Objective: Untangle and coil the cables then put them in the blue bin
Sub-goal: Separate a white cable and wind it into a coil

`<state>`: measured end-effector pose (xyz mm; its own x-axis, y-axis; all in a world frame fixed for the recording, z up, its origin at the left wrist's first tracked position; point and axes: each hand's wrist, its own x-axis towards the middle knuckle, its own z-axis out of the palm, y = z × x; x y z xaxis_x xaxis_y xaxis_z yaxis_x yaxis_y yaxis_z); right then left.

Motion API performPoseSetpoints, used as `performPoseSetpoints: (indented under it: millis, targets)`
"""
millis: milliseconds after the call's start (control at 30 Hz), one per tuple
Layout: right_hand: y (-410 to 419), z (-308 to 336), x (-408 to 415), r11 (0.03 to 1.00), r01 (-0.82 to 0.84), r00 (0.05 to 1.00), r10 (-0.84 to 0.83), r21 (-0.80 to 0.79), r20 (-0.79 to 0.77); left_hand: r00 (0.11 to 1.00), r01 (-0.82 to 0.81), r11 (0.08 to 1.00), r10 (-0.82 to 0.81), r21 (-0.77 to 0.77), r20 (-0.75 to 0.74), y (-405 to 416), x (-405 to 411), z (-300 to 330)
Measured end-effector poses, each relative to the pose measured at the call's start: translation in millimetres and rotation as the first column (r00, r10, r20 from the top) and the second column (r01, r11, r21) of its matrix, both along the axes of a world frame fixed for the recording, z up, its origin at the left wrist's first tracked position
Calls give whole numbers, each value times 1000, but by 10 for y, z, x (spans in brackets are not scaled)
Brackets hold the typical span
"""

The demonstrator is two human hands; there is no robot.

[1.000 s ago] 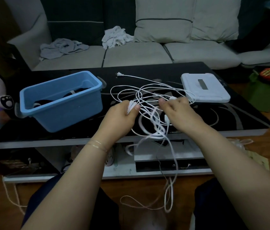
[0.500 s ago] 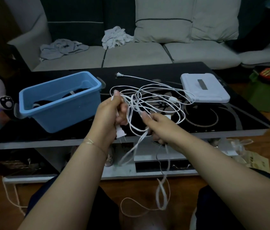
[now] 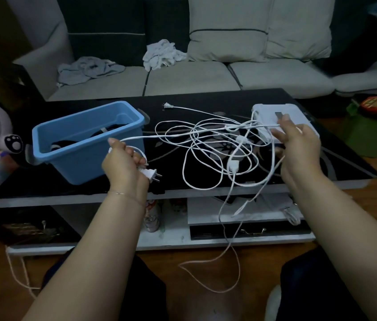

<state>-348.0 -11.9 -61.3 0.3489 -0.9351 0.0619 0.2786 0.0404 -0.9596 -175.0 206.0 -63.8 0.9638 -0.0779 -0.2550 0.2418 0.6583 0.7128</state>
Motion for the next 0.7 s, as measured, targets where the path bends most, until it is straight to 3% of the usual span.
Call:
performPoseSetpoints:
  millis: [100, 167, 233, 333, 467, 533, 600, 700]
  targets:
    - [47, -20, 24, 969, -168, 957, 116, 181, 266, 999, -34, 999, 34, -5, -29, -3, -17, -7]
    - [78, 12, -2, 945, -252, 937, 183, 211, 299, 998, -37, 998, 34, -57, -58, 21, 17, -1]
    - [106, 34, -43, 943, -304, 945, 282, 131, 165, 997, 28, 994, -35, -110, -63, 39, 52, 0]
    - [240, 21, -64, 934, -329, 941, 311, -142, -134, 943, 333, 940, -334, -77, 2, 13, 21, 30]
    - [489, -28, -5, 843, -416, 909, 382, -340, -166, 768, 600, 764, -633, 236, 97, -93, -186, 5]
    - [522, -52, -21, 833, -411, 911, 371, -370, -178, 742, 635, 734, -667, 239, 76, -121, -280, 5]
    - [457, -52, -43, 885, -391, 920, 370, -253, -127, 784, 618, 783, -620, 71, 26, -82, -254, 27]
    - [255, -15, -131, 913, -390, 908, 360, 117, 213, 908, 402, 906, -413, -134, -65, 70, -67, 49]
